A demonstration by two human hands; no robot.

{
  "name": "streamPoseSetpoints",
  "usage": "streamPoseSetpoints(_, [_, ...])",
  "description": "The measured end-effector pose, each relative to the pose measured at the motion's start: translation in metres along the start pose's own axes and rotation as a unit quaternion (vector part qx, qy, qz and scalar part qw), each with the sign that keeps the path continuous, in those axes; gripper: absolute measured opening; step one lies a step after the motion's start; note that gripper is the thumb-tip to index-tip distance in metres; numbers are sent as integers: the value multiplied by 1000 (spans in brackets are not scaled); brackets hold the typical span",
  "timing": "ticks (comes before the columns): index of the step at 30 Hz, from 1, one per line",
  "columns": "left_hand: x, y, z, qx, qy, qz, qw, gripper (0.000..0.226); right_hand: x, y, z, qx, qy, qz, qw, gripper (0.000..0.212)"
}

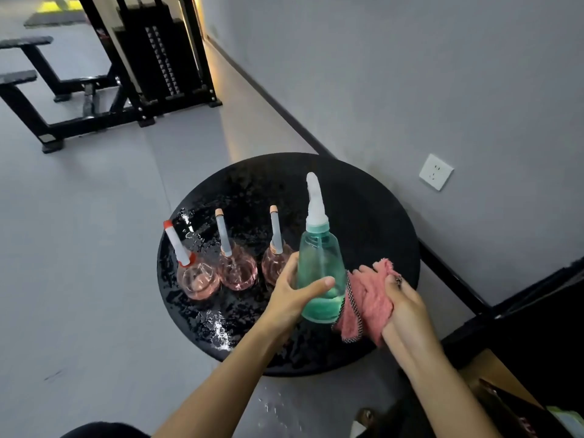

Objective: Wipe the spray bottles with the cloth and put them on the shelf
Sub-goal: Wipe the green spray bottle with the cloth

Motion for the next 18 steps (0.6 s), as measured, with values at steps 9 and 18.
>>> streamPoseSetpoints(9, [-8, -43, -37, 10, -53, -11, 998, 66, 10, -44, -8, -2, -18, 30, 999, 34])
streamPoseSetpoints(18, [-3, -85, -65, 36, -155, -47, 986, 68, 20, -57, -13, -8, -55, 46, 997, 34])
Point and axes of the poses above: each hand's wrist, its own y-axis away from the middle knuckle, its own x-axis out of the back of the hand, z = x × y, the point moved 4 cm from there along -y, towards the middle knuckle, and after that the axes turned 11 degrees about -y, right-handed, at the moved point
